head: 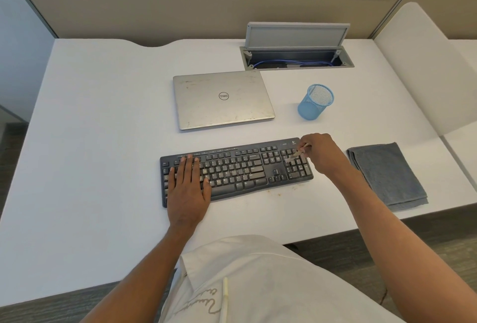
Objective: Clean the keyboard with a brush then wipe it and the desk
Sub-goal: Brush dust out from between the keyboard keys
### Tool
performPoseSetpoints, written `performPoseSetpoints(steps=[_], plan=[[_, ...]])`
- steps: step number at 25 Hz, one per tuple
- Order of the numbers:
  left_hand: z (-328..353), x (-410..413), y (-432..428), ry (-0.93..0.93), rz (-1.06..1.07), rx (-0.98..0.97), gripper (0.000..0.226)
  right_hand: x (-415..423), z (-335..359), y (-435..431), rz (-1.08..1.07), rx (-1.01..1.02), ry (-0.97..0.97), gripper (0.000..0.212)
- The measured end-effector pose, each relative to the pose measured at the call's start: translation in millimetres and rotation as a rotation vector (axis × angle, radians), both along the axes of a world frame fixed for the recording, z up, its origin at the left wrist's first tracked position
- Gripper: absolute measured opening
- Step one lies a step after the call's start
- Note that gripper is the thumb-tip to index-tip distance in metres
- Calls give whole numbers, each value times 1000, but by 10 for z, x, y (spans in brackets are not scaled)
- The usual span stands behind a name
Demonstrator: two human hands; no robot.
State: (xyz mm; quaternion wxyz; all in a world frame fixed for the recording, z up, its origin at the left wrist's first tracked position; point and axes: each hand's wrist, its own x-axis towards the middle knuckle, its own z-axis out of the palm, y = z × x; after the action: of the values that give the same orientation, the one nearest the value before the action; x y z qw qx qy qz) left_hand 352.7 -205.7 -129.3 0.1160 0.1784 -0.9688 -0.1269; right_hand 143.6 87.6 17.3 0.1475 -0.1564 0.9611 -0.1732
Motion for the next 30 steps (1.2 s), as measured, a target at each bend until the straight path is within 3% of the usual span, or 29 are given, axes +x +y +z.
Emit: performPoseSetpoints(steps=[3,7,11,17,21,30], plan=[[-4,0,-6,-9,-3,-3,62,-5,9,-11,-11,80,15,30],[4,5,-3,0,-2,-7,62,24,18,-68,-16,-108,-24,29],[3,3,0,11,-2,-4,61,44,4,-18,-2,-99,-46,37],[-8,2,-5,-4,-6,-8,61,-6,-17,193,-82,54,39,29],[-11,-3,-5,-7,-2,-5,62,45,-17,107,-85,-89,-25,22],[-11,-5,-1,-15,-2,1,63,135,-52,192,-187,-116,81,14]])
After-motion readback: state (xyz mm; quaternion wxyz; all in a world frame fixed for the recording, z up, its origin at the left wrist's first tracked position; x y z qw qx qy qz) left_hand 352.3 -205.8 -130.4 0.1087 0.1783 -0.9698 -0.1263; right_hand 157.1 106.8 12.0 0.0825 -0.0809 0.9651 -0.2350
